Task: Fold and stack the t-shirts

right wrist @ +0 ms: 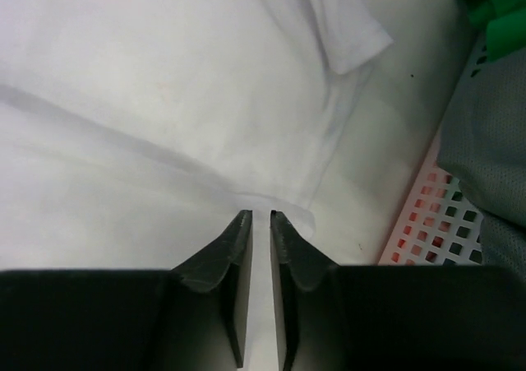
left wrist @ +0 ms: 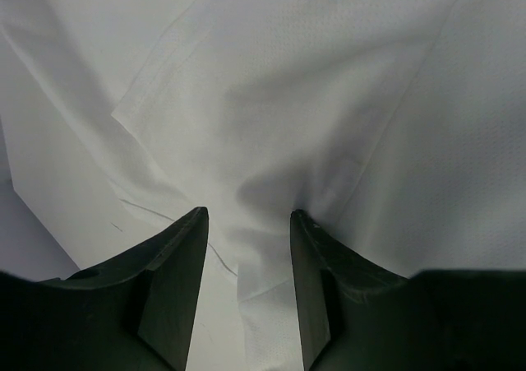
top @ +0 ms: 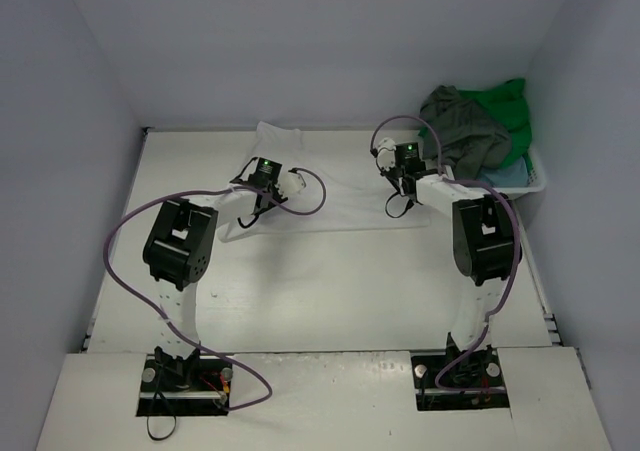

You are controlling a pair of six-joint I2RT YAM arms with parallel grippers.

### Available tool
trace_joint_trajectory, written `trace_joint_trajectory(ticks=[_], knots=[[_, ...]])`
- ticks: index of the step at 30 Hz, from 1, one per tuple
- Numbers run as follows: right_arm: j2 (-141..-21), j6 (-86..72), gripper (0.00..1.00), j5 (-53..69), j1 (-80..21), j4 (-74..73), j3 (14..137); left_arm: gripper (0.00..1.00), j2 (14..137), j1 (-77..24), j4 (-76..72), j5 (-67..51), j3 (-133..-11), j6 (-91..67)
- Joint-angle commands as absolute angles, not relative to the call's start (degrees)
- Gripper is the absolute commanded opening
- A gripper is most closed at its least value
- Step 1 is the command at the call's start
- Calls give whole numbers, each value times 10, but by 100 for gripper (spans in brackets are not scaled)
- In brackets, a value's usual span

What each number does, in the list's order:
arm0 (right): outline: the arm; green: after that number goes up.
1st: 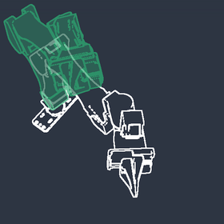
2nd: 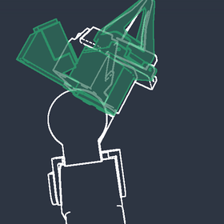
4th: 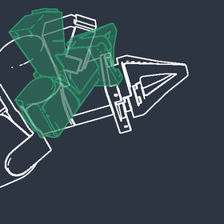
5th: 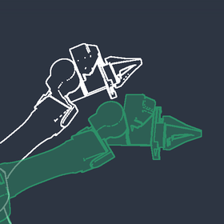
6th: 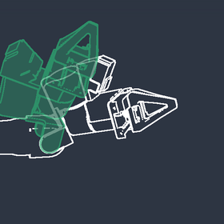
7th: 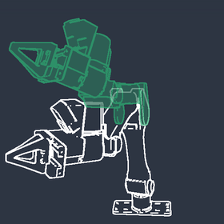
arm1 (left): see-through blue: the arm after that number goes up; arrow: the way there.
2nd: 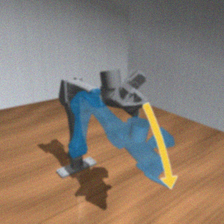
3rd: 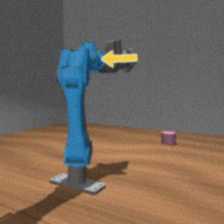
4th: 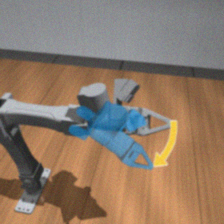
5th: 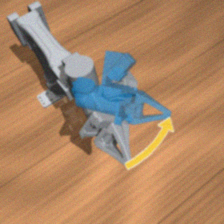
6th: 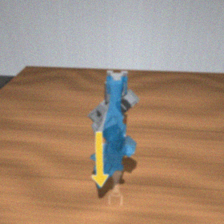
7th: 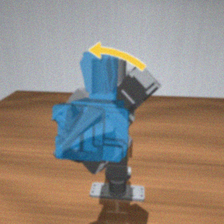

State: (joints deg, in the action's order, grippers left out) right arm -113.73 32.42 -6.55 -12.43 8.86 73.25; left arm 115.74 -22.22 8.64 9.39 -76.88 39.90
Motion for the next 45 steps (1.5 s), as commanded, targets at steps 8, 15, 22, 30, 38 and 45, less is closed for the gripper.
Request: trace_joint_trajectory(ticks=[8, 15, 22, 30, 38, 45], knots=[[-1081, 319, 0, -8, -173, 13, 713, 39, 1125, -222, 82, 87, -727, 388], [-1113, 333, 0, 44, -189, -61, 706, 38, 1114, -221, 81, 83, -693, 385], [-1110, 341, 0, 40, -202, -92, 686, 26, 1086, -220, 144, 50, -669, 364], [-1050, 364, 0, 71, -215, -150, 635, 25, 985, -217, 237, -3, -627, 367], [-987, 363, 0, 105, -235, -200, 594, 30, 948, -218, 368, -98, -644, 377], [-940, 357, 5, 101, -236, -200, 600, 74, 908, -217, 319, -69, -662, 337]])
